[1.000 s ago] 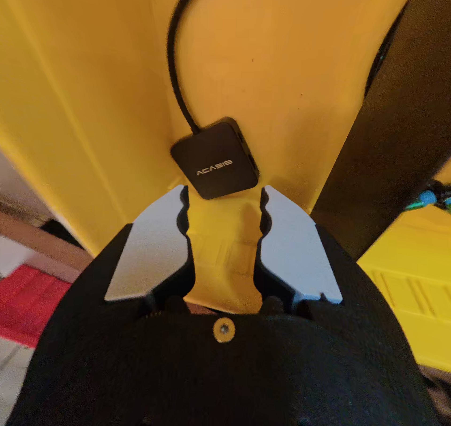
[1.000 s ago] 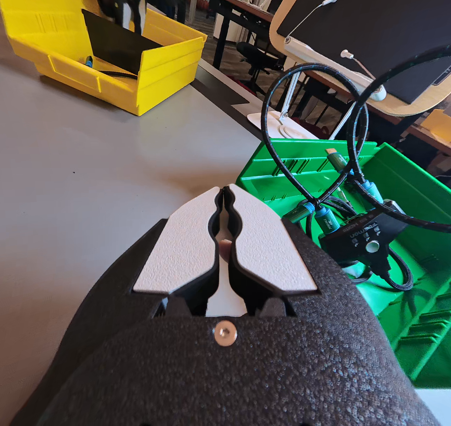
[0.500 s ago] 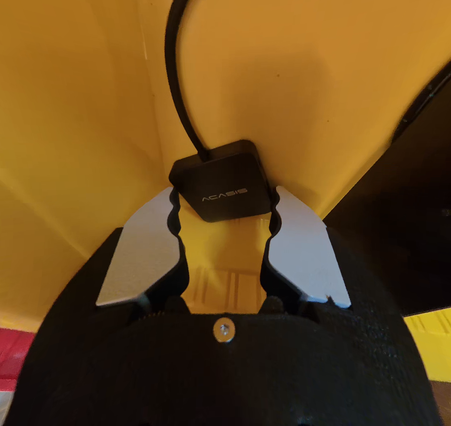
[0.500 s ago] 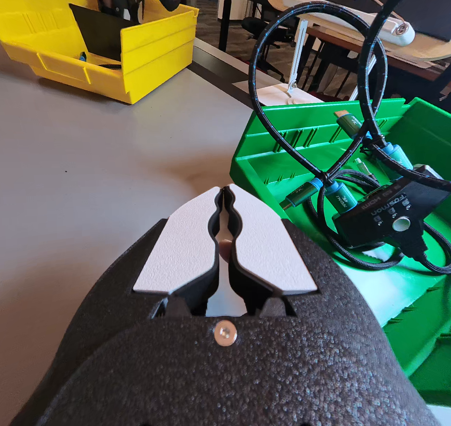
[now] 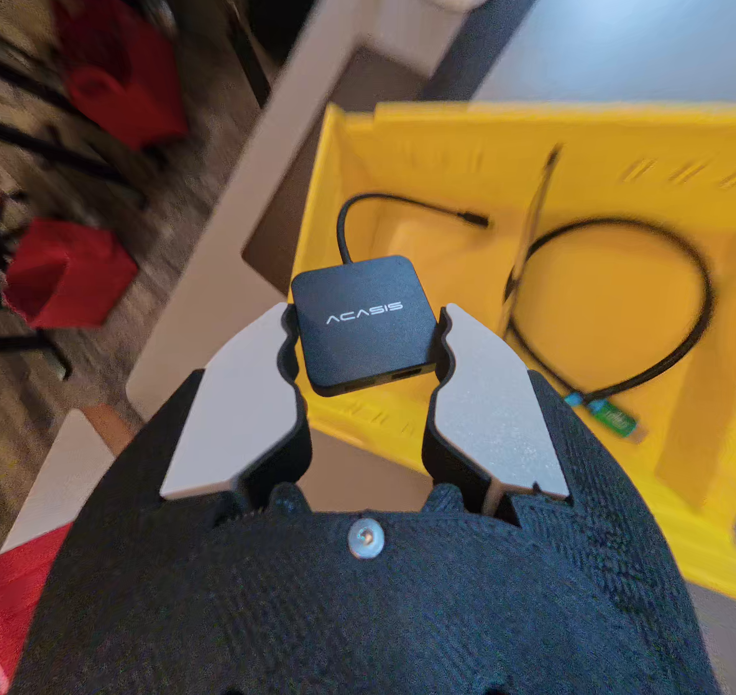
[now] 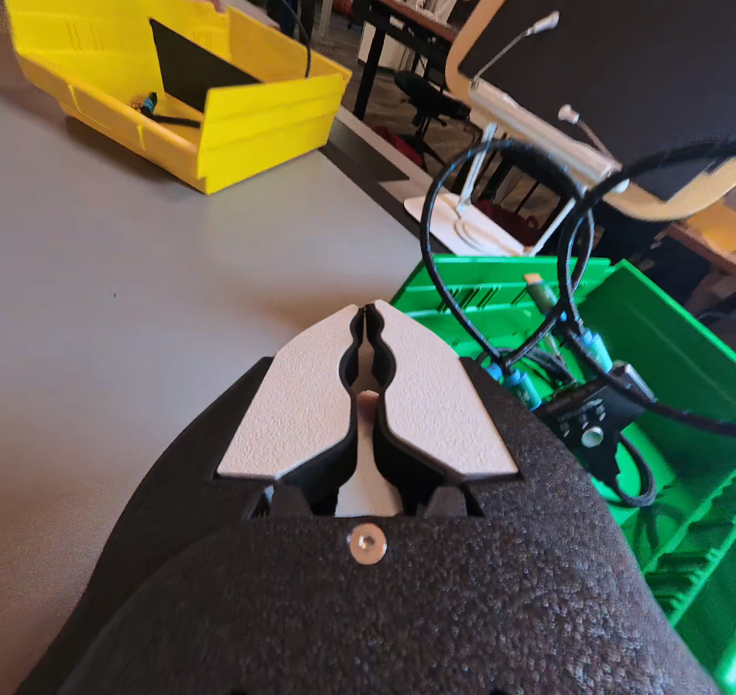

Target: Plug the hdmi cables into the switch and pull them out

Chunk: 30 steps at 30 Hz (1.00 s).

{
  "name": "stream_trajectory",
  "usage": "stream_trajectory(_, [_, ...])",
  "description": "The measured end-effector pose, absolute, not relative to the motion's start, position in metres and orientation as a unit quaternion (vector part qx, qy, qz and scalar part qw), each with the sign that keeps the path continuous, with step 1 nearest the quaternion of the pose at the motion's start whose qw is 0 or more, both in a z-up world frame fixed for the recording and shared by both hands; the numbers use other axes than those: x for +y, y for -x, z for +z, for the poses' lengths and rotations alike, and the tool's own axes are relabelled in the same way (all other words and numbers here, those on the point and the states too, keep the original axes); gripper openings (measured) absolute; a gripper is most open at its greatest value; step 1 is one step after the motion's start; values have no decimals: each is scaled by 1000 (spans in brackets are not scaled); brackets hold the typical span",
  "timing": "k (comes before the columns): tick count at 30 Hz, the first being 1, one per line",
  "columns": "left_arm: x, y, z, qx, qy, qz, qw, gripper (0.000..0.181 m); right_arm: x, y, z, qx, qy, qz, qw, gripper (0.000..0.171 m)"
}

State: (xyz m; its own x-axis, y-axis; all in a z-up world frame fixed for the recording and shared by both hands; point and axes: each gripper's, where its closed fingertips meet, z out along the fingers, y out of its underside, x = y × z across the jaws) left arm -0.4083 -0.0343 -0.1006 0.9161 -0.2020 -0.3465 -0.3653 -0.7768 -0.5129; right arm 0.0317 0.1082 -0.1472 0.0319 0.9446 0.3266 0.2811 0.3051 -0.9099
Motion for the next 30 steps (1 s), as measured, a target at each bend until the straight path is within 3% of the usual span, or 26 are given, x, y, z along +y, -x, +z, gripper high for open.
stream_trajectory(1, [-32,395,-81,145,917,139,345,68,105,-28,-138,-617,486,321,529,2])
stream_trajectory(4, [-29,332,-11,149,833,99,523,34,92,-15,-108,-613,458,336,549,6])
stream_trajectory(7, [-34,289,-22,184,836,129,501,0,71,0,-95,-626,438,344,546,9])
stream_trajectory(8, [-33,284,-37,198,842,149,479,0,63,3,-94,-631,429,349,544,9])
stream_trajectory(16, [-34,281,-106,179,911,92,360,16,52,-18,-108,-654,405,325,550,9])
stream_trajectory(23, [-73,262,-187,247,952,45,174,49,72,-36,-125,-644,429,336,536,9])
stream_trajectory(28, [-77,268,-241,179,980,13,83,80,66,-33,-129,-650,425,339,532,9])
stream_trajectory(30, [-75,266,-255,158,985,-13,68,79,64,-33,-130,-653,424,335,531,9])
